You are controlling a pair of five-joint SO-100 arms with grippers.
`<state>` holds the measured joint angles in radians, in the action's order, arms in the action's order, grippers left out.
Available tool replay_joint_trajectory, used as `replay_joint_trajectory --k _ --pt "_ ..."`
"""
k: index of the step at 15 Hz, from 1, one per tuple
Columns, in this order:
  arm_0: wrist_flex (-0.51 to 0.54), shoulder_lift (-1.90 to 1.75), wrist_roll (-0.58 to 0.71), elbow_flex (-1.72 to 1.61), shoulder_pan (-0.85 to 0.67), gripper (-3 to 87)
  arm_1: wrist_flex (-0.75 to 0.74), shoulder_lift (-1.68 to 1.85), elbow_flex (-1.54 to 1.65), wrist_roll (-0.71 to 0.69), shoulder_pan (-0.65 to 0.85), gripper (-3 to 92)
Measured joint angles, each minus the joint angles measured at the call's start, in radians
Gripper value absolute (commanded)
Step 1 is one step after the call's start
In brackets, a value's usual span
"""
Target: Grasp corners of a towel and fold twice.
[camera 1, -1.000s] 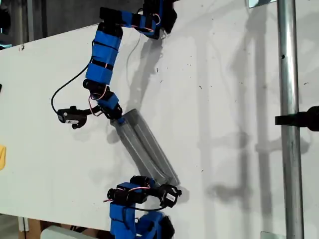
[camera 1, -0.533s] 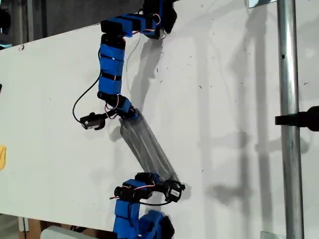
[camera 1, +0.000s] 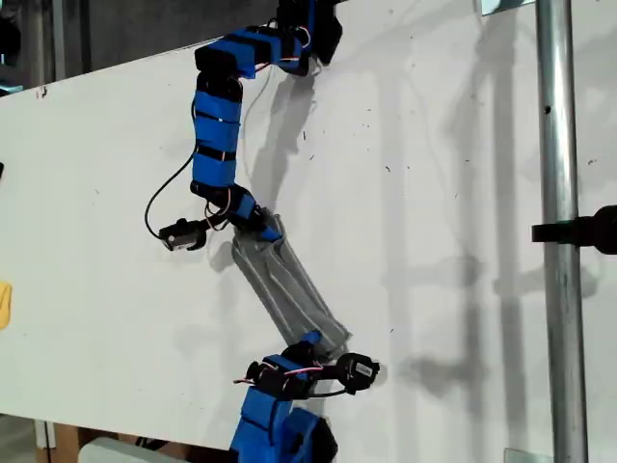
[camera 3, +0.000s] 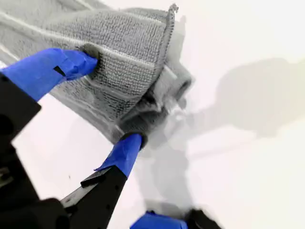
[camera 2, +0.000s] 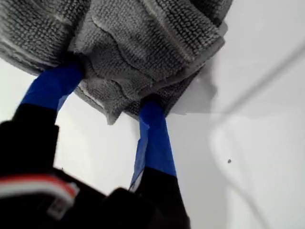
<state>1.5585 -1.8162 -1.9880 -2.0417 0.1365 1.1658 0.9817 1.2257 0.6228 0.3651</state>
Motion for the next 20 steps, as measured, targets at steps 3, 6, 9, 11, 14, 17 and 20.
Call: replay_joint_trajectory --k 3,6,9,11,14,17,20 --pt "0.11 -0.215 -0.095 -0.04 0.037 20.9 0.091 0.106 0.035 0.002 0.026 32.0" --pt "0.121 -0.499 -0.186 -0.147 0.127 13.7 0.146 0.324 0.227 0.003 0.034 32.3" --pt "0.123 -0.632 -0.268 -0.219 0.233 7.7 0.198 0.644 0.445 0.034 0.077 34.9" --pt "0.118 -0.643 -0.276 -0.227 0.291 6.9 0.233 0.91 0.632 0.063 0.143 36.2" --pt "0.034 -0.709 -0.264 -0.295 0.383 4.0 0.293 1.304 0.89 0.138 0.239 37.3" --pt "-0.084 -0.98 -0.37 -0.546 0.574 -2.1 0.261 1.502 1.017 0.166 0.213 38.5" --pt "-0.187 -1.054 -0.318 -0.638 0.588 -2.6 0.003 1.259 1.014 0.091 0.19 40.7"
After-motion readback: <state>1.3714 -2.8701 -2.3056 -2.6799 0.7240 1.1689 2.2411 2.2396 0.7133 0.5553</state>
